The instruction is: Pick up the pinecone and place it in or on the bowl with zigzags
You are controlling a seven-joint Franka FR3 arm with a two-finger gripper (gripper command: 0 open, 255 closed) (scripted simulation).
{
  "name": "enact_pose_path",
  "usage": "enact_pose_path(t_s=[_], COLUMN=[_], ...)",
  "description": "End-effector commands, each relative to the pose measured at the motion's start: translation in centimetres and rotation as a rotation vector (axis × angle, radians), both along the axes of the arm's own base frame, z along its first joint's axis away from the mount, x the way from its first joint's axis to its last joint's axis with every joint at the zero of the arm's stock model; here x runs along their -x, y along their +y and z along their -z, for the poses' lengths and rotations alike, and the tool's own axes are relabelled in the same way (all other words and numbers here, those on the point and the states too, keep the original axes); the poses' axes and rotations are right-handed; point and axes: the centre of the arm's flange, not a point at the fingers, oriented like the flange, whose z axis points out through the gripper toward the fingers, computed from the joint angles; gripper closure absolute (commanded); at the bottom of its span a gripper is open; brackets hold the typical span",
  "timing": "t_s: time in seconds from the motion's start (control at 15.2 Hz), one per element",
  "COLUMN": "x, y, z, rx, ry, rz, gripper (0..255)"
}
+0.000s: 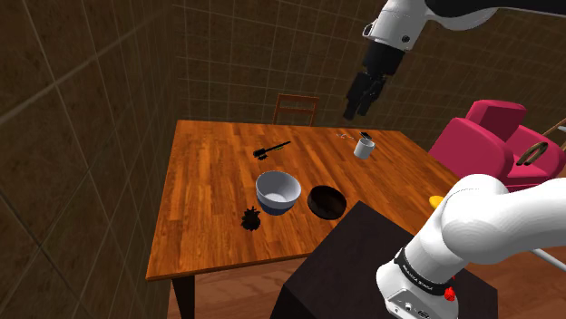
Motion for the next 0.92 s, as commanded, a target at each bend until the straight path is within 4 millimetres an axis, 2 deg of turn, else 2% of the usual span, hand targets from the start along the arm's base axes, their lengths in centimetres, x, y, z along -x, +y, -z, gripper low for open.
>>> enact_pose_path(t_s=[0.0,0.86], x=[0.0,-6.5], y=[0.0,5.9], z=[0.0,15.1], rx=[0.0,0.067], ry=[0.0,0.019], rz=[0.0,0.06], gripper=[0,0])
